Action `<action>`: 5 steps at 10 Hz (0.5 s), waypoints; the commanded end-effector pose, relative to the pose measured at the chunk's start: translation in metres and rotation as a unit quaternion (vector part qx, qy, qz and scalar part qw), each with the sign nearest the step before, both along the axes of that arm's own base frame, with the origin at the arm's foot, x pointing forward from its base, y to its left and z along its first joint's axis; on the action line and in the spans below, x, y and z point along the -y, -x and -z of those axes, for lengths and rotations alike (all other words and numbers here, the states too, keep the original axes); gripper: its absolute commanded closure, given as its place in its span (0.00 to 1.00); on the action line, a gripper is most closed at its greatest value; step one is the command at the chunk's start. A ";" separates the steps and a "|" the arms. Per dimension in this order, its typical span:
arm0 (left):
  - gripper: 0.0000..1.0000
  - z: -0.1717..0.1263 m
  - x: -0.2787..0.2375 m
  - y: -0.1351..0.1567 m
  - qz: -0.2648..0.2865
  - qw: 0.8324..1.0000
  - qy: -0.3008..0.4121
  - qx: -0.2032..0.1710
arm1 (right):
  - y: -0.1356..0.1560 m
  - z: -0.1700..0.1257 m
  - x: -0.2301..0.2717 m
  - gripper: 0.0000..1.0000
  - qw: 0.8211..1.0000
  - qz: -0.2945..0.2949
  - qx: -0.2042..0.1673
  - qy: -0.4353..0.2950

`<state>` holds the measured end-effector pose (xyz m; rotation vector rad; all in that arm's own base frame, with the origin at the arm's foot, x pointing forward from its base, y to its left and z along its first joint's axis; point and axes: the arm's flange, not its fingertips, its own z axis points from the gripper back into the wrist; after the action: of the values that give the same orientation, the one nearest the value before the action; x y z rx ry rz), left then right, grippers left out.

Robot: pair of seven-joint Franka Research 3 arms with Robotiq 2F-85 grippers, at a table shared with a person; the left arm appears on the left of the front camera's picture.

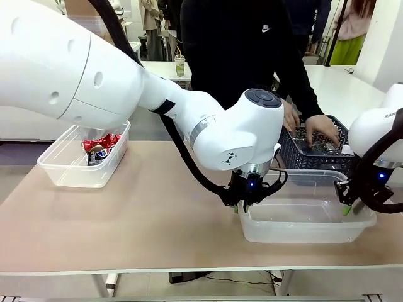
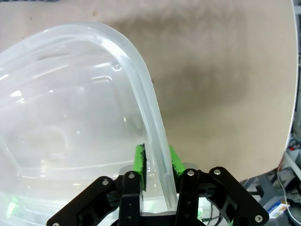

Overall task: Sort the waste into each basket.
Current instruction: Pick up the Organizing box on the right side of the table and lift it.

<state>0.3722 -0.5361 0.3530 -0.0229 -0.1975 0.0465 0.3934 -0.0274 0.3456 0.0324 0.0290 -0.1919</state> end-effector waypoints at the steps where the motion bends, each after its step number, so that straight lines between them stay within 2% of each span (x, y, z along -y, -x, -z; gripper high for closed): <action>1: 1.00 -0.004 -0.005 0.005 0.011 1.000 0.004 -0.011 | 0.071 0.024 -0.007 1.00 1.000 -0.014 0.007 -0.011; 4: 1.00 -0.012 -0.009 0.009 0.021 1.000 0.011 -0.018 | 0.073 0.016 -0.010 1.00 1.000 -0.019 0.008 -0.021; 5: 1.00 -0.026 -0.015 0.013 0.033 0.999 0.014 -0.020 | 0.077 -0.004 -0.013 1.00 1.000 -0.004 0.013 -0.012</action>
<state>0.3695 -0.5309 0.3620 -0.0224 -0.1792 0.0129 0.3902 -0.0282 0.3541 0.0342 0.0270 -0.1775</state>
